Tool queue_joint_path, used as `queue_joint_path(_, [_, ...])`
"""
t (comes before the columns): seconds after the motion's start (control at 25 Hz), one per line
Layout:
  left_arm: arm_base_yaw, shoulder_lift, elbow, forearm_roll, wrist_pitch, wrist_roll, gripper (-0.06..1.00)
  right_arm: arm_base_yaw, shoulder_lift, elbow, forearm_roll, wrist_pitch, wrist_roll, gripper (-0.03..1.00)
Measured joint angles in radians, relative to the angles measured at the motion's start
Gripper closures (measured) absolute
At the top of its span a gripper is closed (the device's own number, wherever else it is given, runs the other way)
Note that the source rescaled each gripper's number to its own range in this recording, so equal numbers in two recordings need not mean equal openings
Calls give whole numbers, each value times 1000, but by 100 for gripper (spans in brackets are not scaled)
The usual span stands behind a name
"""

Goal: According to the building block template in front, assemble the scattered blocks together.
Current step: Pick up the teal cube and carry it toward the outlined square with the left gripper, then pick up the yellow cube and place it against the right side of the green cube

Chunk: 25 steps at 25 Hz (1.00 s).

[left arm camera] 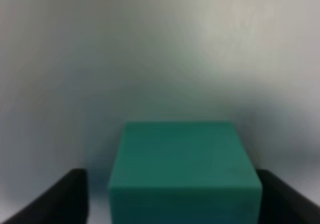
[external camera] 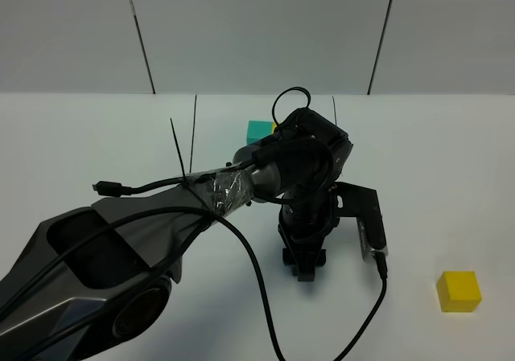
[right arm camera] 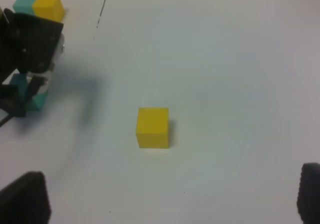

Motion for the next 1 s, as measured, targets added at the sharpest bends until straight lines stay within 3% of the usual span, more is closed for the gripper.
queue_joint_path(0.08, [0,-22,0,1,0,-7,22,0,0,0,0,0,0,-3])
queue_joint_path(0.16, [0,-51,0,-5,0,-43,7,0,0,0,0,0,0,-3])
queue_joint_path(0.28, [0,-109,0,-5,1,-132,-4,0,0,0,0,0,0,-3])
queue_joint_path(0.44, [15,-202,0,15,2,-266,-6,0,0,0,0,0,0,-3])
queue_joint_path(0.56, [73,-264,0,47,3,-347,-6,0,0,0,0,0,0,-3])
queue_joint_path(0.72, [238,-342,46,62,2,-445,-4,0,0,0,0,0,0,-3])
queue_joint_path(0.84, [392,-419,137,60,1,-462,0,0,0,0,0,0,0,-3])
queue_joint_path(1.0, [613,-559,309,-34,1,-467,9,0,0,0,0,0,0,-3])
